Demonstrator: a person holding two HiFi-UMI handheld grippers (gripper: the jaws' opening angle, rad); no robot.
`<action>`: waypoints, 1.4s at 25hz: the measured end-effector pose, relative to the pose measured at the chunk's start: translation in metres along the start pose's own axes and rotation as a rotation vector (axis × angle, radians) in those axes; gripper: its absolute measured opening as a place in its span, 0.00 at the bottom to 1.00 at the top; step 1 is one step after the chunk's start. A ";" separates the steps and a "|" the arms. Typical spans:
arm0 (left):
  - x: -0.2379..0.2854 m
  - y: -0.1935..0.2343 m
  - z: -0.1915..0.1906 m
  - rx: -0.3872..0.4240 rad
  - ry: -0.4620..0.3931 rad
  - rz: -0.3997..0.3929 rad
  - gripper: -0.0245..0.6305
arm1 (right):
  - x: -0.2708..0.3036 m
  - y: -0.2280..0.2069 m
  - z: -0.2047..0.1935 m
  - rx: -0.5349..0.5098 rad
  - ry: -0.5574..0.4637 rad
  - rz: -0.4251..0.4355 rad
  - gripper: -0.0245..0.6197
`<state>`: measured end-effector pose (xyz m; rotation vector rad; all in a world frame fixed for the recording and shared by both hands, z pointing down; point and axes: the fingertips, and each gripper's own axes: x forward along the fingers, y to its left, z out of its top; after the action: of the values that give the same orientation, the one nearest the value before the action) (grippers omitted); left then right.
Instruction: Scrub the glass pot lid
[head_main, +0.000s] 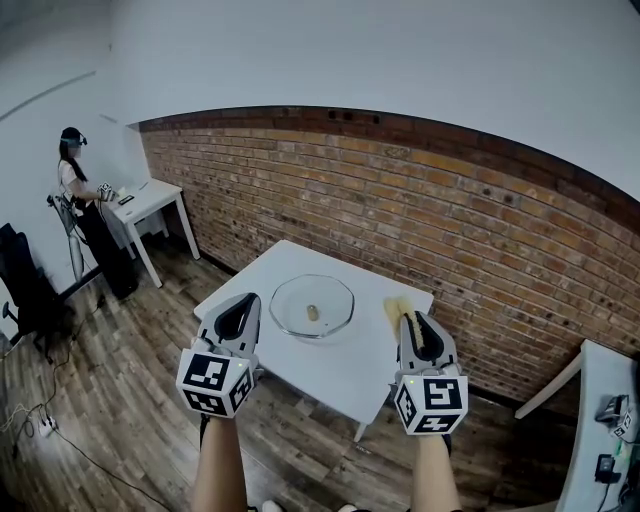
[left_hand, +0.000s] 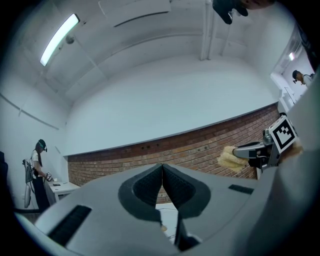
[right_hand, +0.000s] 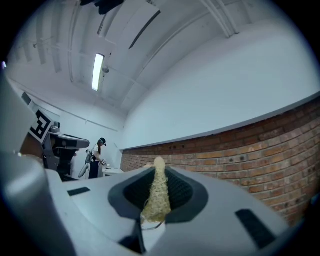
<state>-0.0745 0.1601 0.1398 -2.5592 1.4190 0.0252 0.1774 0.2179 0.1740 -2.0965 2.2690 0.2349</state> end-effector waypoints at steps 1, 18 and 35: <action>0.001 -0.004 -0.001 0.003 0.003 -0.002 0.05 | 0.000 -0.003 -0.001 0.001 -0.001 0.001 0.13; 0.016 -0.040 -0.005 0.008 0.019 0.036 0.05 | 0.000 -0.032 -0.011 0.008 -0.025 0.052 0.13; 0.070 -0.020 -0.017 0.003 -0.001 0.008 0.05 | 0.049 -0.037 -0.013 0.054 -0.062 0.038 0.13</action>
<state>-0.0220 0.1084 0.1513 -2.5507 1.4272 0.0258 0.2111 0.1646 0.1769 -1.9938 2.2557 0.2338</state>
